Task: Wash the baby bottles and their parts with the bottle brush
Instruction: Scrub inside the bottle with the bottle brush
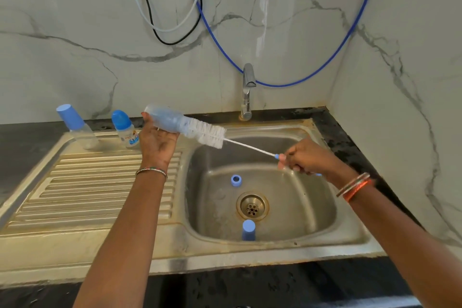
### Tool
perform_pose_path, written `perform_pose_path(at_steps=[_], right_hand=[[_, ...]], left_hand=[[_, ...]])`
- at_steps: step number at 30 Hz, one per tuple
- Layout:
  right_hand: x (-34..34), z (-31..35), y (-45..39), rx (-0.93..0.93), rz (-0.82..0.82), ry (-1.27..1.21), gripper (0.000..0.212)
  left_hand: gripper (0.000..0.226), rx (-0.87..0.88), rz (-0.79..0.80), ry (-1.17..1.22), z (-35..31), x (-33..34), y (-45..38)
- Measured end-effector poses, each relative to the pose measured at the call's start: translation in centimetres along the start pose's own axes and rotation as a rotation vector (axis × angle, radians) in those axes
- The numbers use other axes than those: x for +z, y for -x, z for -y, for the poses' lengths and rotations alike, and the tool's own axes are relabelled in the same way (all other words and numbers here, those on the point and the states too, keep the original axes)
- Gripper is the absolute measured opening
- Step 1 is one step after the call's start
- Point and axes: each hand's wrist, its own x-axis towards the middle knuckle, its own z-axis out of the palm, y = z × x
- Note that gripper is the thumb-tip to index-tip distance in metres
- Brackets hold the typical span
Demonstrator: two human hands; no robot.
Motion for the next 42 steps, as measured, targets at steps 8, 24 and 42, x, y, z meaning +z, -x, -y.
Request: perform_pose_path(at_steps=[8,24,42], right_hand=[[2.8,-2.2,-0.8,-0.534,-0.847,0.258,0.010],[1.9,-2.3,1.0,-0.394,-0.637,0.377,0.006],[3.0,-1.8,0.2,-0.114,-0.361,-0.122,0.009]], left_hand=[[0.012,-0.014,0.028,0.073,0.8,0.3,-0.8],[0.045,-0.126,-0.123,-0.214,0.2,0.4,-0.7],[0.028,-0.045,-0.023,-0.041,1.3,0.6,0.0]])
